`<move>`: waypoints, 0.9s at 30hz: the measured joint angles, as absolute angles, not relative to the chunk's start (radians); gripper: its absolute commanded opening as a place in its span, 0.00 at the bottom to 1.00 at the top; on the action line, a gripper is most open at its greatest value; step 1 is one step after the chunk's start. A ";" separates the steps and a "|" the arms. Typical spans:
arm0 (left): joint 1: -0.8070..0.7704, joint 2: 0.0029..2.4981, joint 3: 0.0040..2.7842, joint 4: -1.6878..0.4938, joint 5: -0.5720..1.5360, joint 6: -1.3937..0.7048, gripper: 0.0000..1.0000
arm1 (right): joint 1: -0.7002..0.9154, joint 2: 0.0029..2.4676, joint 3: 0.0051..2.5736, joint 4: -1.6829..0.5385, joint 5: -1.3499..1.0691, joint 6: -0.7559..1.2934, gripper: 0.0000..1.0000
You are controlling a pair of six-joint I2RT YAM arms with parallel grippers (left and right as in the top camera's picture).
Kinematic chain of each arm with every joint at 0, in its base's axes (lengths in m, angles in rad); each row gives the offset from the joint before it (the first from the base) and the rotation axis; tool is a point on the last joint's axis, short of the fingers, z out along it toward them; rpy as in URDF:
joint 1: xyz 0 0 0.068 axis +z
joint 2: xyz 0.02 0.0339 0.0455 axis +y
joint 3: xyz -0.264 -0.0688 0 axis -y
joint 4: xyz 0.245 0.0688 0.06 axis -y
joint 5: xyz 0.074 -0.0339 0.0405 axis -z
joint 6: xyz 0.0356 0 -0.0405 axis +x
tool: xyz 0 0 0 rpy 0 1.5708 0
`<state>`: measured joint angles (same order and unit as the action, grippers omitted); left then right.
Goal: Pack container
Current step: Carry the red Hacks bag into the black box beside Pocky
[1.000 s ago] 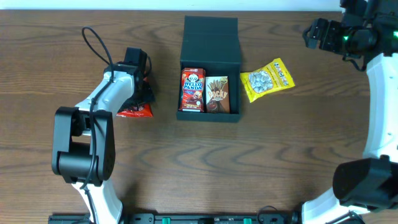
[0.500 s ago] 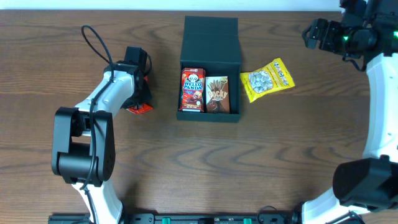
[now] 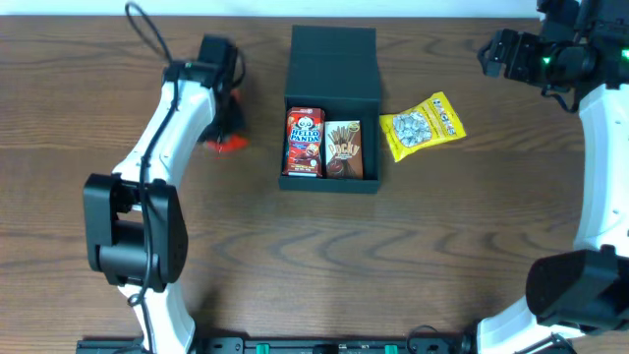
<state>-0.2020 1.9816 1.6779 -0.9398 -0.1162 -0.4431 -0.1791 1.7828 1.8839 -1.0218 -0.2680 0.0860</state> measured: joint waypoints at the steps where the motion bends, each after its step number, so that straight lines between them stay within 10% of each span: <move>1: -0.222 1.982 1.716 -0.942 -0.116 -0.442 0.06 | -0.179 1.783 1.884 -1.022 -0.260 0.086 0.99; 27: -0.654 1.987 1.843 -0.885 0.080 -0.529 0.06 | -0.287 1.783 1.884 -1.033 -0.216 0.122 0.99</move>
